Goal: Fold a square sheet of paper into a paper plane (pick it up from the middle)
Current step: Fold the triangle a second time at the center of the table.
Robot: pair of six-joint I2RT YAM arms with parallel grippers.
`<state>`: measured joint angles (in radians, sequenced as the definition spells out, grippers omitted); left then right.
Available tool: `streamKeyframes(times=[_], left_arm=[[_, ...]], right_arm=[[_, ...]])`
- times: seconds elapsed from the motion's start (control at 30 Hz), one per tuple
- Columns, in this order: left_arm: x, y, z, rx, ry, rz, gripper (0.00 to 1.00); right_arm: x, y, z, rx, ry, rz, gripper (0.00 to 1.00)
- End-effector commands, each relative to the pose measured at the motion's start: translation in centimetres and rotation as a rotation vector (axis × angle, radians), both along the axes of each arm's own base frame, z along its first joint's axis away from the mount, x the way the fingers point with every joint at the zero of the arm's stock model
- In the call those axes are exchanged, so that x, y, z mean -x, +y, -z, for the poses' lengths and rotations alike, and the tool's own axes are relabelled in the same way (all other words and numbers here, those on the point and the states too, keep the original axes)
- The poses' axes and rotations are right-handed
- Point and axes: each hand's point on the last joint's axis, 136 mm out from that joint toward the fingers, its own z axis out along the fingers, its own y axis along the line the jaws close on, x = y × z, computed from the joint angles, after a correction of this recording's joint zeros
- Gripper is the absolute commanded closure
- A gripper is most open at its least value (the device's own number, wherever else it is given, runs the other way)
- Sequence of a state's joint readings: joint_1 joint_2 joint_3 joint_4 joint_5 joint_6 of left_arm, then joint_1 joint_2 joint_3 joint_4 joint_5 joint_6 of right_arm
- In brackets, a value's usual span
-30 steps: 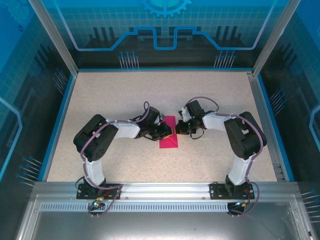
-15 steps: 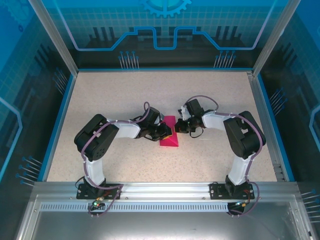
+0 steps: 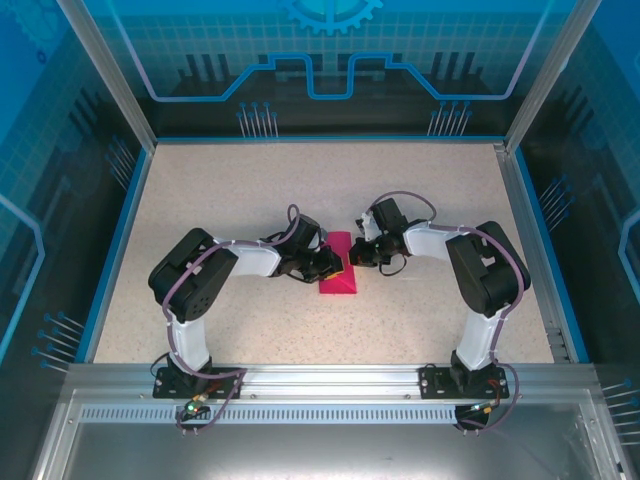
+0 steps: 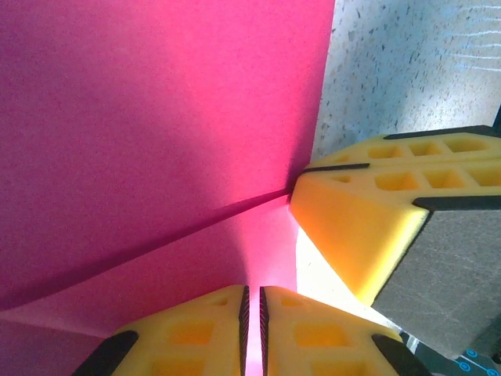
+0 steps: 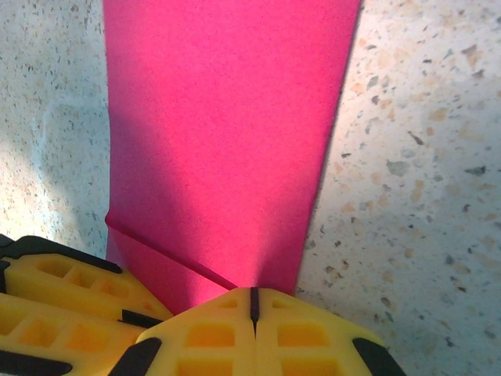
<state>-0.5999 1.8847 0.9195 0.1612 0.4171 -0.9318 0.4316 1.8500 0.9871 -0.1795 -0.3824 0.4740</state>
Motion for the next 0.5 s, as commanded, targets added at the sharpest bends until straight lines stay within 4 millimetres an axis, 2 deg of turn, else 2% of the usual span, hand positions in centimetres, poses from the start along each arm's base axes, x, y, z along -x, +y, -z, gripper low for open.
streamKeyframes(times=[0.0, 0.47], left_arm=[[0.17, 0.18, 0.61, -0.041, -0.003, 0.017, 0.83], [-0.03, -0.13, 0.29, -0.030, -0.012, 0.027, 0.83]], right_arm=[[0.55, -0.05, 0.02, -0.004, 0.023, -0.004, 0.97], [0.44, -0.58, 0.13, 0.027, 0.017, 0.014, 0.96]])
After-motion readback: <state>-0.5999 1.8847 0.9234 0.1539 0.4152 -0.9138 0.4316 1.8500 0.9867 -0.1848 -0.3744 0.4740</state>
